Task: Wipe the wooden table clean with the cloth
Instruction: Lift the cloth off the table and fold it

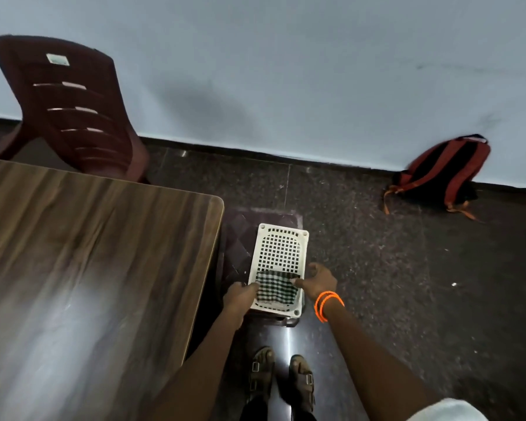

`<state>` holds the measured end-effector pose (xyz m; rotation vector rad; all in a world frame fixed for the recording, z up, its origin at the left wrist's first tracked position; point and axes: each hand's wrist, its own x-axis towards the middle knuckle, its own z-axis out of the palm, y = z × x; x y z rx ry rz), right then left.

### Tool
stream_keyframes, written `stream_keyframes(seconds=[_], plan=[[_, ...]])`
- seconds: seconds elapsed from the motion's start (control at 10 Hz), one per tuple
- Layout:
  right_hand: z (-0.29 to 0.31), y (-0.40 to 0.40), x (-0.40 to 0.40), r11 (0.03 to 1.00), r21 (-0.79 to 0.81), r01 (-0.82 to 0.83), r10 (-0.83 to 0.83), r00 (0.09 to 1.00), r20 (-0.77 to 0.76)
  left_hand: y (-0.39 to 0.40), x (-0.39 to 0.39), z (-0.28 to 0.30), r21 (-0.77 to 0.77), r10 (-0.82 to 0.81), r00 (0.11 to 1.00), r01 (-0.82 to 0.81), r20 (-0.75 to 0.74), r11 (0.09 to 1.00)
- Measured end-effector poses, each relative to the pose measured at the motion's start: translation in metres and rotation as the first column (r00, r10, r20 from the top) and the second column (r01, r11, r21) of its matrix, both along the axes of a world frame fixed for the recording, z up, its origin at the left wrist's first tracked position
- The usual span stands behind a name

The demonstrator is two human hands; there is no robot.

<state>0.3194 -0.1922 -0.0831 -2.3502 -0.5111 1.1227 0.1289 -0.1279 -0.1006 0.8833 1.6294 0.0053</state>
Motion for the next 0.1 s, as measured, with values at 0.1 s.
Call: stream_keyframes(seconds=[0.1], plan=[[-0.0073,0.0041,-0.0014,0.997,-0.05,-0.064,0.065,0.998,0.003,0.005,-0.0052,-0.0046,0.075,-0.121,0.989,0.128,-0.089,0.989]])
